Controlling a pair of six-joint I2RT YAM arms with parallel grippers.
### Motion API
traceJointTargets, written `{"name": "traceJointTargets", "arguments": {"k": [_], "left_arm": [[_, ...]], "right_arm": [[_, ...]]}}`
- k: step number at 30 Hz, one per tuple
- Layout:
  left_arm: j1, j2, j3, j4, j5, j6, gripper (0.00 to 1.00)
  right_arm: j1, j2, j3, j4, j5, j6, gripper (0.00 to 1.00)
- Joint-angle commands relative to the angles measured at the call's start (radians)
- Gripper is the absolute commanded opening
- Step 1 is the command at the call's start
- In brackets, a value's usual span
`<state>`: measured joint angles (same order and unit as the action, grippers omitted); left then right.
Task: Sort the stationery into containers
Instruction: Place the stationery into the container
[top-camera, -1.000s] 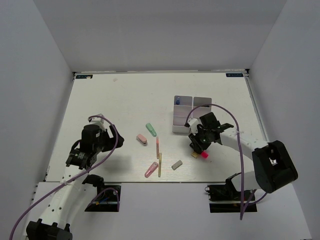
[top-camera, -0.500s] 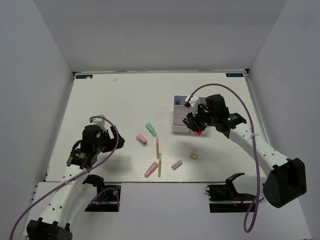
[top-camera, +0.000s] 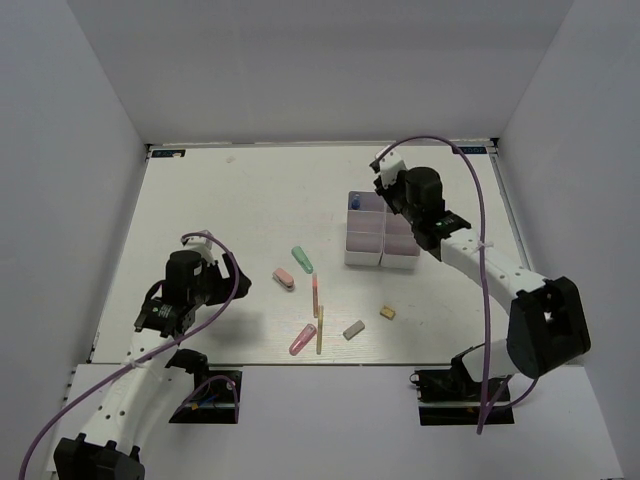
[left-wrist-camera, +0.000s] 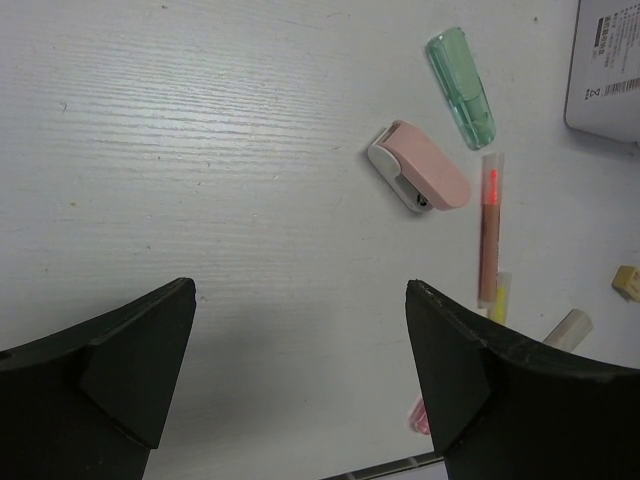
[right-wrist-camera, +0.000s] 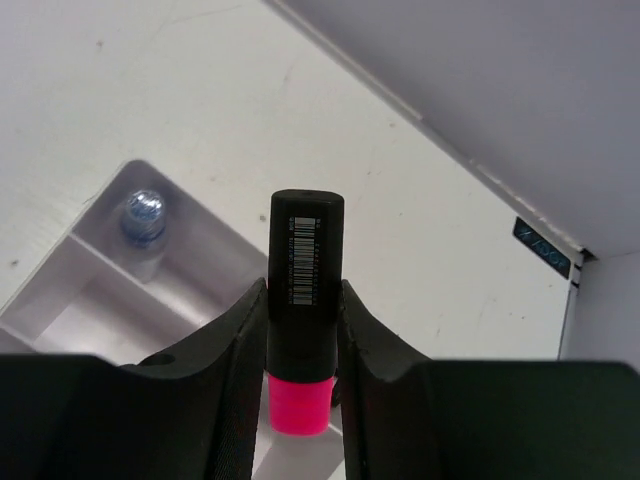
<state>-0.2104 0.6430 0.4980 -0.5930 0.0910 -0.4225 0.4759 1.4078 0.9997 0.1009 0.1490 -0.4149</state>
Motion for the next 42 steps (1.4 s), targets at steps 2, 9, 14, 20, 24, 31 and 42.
{"name": "traceJointTargets", "arguments": {"k": [2,9,14,20,24,31,42], "left_arm": [[0.006,0.004,-0.007,0.024,0.023,0.013,0.97],[0.006,0.018,-0.007,0.029,0.026,0.016,0.97],[0.006,0.024,-0.007,0.029,0.027,0.018,0.97],[0.006,0.024,-0.009,0.029,0.029,0.021,0.97],[0.006,0.026,-0.009,0.033,0.032,0.019,0.97],[0.006,0.029,-0.009,0.033,0.038,0.018,0.97],[0.008,0.034,-0.009,0.044,0.053,0.019,0.97]], "right_arm": [[-0.02,0.002,-0.065,0.375,0.048,-0.038,0.0],[-0.068,0.025,-0.17,0.574,-0.121,-0.048,0.0],[-0.115,0.037,-0.19,0.612,-0.184,-0.016,0.0],[-0.178,0.06,-0.19,0.588,-0.238,0.097,0.0],[-0.198,0.06,-0.208,0.577,-0.275,0.133,0.0],[-0.223,0.098,-0.223,0.576,-0.304,0.14,0.0],[-0.25,0.102,-0.271,0.596,-0.359,0.146,0.62]]}}
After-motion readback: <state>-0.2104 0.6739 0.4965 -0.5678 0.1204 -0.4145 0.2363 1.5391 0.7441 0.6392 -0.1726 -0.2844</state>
